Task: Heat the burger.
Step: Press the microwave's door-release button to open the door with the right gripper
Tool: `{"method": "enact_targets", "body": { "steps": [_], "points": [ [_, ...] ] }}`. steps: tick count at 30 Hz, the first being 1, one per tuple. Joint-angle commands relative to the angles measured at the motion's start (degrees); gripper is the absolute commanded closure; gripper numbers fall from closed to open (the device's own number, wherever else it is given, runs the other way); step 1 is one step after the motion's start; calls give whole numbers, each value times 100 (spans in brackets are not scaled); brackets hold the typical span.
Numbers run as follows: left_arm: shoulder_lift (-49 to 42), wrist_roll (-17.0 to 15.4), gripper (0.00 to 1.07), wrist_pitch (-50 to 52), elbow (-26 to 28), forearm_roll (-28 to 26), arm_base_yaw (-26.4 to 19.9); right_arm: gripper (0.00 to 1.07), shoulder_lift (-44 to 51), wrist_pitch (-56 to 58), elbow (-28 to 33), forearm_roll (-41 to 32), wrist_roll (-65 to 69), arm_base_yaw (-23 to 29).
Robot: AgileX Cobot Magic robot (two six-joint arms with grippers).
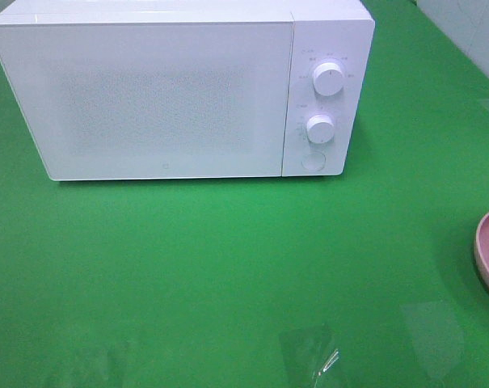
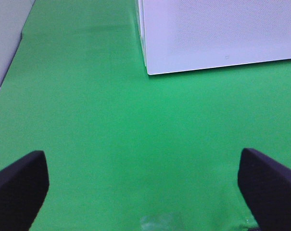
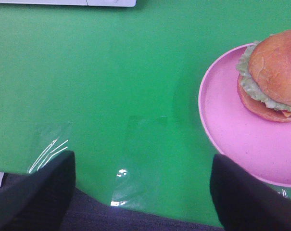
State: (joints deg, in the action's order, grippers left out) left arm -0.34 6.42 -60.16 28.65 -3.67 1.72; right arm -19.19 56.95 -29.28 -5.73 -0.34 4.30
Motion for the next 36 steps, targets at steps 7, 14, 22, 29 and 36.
{"method": "enact_targets", "body": {
  "steps": [7, 14, 22, 29, 36],
  "points": [
    [-132, 6, 7, 69, -17, -34, -23, 31, -653, -298, -109, 0, 34, -11],
    [-132, 6, 7, 69, -17, -34, -23, 31, -1289, -1203, -132, -63, -46, -11],
    [-132, 6, 7, 69, -17, -34, -23, 31, -2183, -2395, -120, -52, -57, -11],
    [-132, 6, 7, 69, -17, -34, -23, 31, -2991, -3701, -109, -52, -57, -11],
    [-132, 6, 7, 69, -17, -34, -23, 31, -3736, -5191, -109, -52, -52, -11]
  ]
}}
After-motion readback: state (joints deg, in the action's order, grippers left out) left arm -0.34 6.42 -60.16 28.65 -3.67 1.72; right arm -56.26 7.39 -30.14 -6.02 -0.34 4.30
